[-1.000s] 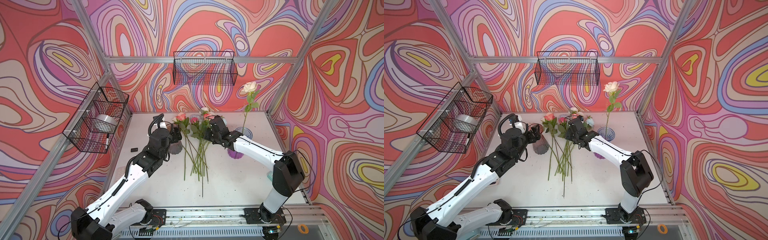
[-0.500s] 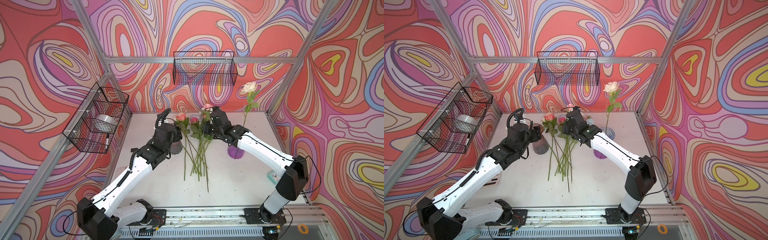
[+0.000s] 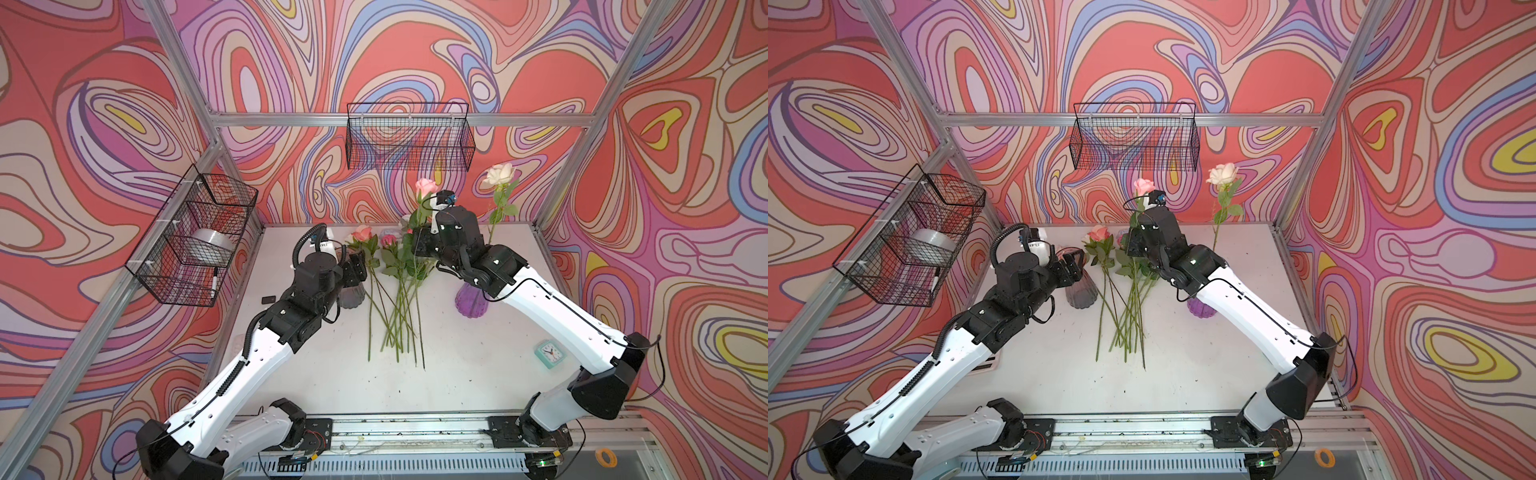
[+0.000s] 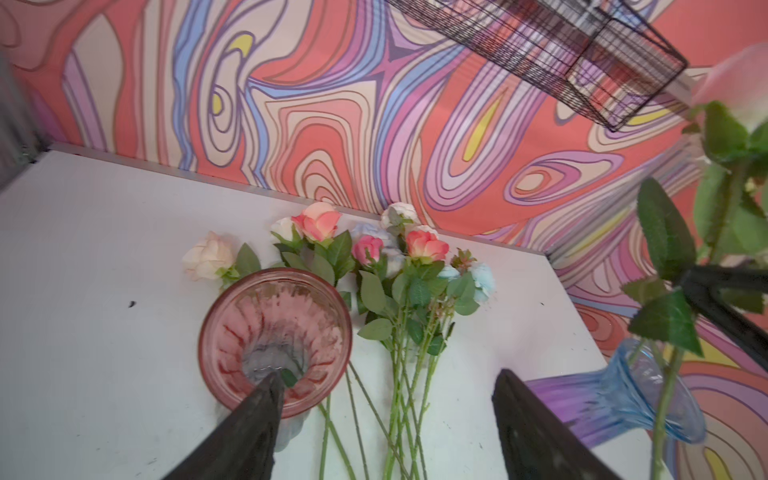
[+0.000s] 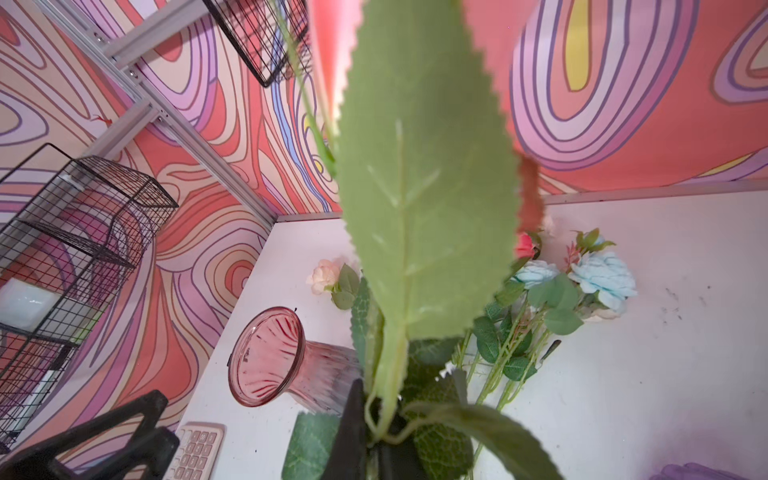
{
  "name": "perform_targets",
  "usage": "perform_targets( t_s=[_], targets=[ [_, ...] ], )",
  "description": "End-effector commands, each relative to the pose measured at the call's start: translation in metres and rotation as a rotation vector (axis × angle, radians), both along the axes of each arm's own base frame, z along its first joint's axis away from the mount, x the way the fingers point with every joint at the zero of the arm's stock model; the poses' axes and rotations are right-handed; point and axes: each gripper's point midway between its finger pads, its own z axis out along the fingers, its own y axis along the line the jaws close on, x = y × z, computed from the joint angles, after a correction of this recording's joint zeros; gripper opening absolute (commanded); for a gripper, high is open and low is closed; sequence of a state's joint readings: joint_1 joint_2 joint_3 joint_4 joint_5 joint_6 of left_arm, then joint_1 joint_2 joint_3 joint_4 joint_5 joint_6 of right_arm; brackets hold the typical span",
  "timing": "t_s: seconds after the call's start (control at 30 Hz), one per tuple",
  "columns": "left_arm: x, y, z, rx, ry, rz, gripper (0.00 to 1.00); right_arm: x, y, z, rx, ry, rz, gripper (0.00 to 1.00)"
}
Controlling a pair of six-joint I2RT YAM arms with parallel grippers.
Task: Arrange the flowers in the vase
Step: 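Raise the pink rose high above the purple vase with the right gripper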
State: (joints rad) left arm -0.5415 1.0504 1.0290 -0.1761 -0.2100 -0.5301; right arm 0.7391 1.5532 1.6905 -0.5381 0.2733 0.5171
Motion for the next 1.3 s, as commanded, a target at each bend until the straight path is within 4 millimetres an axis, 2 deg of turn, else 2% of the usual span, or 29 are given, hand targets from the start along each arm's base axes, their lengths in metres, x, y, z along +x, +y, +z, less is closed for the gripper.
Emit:
perform_targets(
  t_s=[0.0,0.33,0.53,0.73,0.87,1.03,1.13,1.27],
  targets=[
    [-0.009,-0.030,0.021,-0.114,-0.075,-0.174,0.78,0.000,-0.010,0.017,-0.034,-0.056,-0.031,0.00],
    [-0.037,-0.096,0.036,-0.288,-0.125,-0.582,0.78,-0.004,-0.046,0.086,-0.123,-0.241,-0.130,0.00],
    [-0.053,-0.128,0.026,-0.314,-0.081,-0.721,0.77,-0.003,-0.087,0.128,-0.182,-0.361,-0.260,0.00],
    [-0.082,-0.165,0.015,-0.293,-0.034,-0.865,0.77,0.003,-0.133,0.157,-0.200,-0.431,-0.374,0.00],
    [-0.091,-0.175,0.012,-0.288,-0.017,-0.909,0.77,-0.001,-0.156,0.184,-0.204,-0.508,-0.447,0.00],
    [-0.092,-0.177,0.012,-0.297,-0.010,-0.916,0.77,-0.004,-0.178,0.220,-0.210,-0.606,-0.538,0.00],
    [-0.092,-0.177,0.012,-0.295,-0.011,-0.917,0.77,0.001,-0.186,0.233,-0.257,-0.646,-0.582,0.00],
    [-0.092,-0.177,0.011,-0.292,-0.009,-0.921,0.77,0.008,-0.211,0.248,-0.281,-0.684,-0.658,0.00]
  ],
)
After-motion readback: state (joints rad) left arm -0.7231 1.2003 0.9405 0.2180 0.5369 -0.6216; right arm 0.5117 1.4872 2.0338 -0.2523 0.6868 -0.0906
